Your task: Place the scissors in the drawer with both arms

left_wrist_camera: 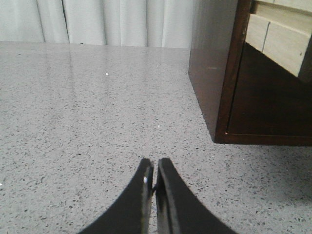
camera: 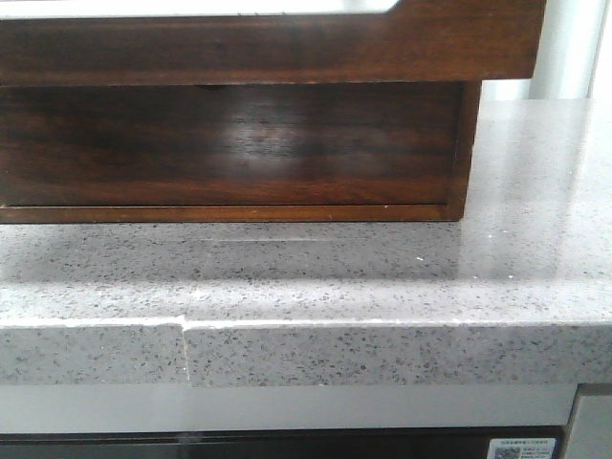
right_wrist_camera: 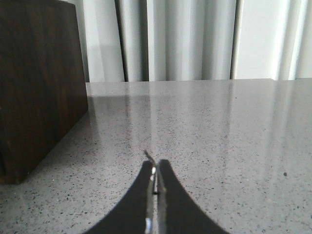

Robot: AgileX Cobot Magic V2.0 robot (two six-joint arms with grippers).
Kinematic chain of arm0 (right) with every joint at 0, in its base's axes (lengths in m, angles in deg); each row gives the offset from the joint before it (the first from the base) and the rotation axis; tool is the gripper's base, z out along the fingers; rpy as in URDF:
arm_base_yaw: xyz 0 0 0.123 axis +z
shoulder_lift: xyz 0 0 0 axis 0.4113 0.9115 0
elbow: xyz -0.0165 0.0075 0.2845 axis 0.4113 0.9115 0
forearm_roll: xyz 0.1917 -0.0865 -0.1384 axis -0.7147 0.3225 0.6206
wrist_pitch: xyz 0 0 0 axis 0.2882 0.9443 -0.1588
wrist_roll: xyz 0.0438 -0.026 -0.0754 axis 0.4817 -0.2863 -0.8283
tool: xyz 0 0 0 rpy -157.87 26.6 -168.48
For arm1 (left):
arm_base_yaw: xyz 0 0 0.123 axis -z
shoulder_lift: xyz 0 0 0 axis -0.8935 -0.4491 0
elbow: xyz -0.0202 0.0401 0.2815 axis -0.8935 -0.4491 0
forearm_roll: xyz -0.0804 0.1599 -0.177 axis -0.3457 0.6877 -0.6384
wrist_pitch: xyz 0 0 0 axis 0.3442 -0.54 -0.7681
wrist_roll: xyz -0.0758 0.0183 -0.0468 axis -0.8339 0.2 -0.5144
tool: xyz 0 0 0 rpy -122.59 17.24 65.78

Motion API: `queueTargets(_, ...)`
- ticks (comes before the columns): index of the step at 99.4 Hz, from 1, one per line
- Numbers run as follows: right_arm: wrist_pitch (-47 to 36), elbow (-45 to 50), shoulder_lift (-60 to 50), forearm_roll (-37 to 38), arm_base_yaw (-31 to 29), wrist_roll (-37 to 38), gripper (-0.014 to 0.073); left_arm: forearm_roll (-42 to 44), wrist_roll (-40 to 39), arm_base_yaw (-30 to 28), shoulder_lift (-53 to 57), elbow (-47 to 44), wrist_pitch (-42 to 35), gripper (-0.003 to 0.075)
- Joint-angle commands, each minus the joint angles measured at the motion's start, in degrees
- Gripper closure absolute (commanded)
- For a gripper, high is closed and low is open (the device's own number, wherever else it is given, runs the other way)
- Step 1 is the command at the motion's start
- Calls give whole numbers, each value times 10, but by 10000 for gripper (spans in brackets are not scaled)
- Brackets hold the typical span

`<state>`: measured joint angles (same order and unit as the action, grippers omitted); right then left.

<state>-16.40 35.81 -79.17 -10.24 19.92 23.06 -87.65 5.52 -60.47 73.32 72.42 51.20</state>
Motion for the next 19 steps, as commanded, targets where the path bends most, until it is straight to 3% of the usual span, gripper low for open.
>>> queueTargets(1,-51,9,-12,5,-3,-4,662,-3,-5,-3,15,-19,-42,741)
queueTargets(19,-51,9,-12,5,-3,-4,662,-3,-5,-3,15,-19,-42,741)
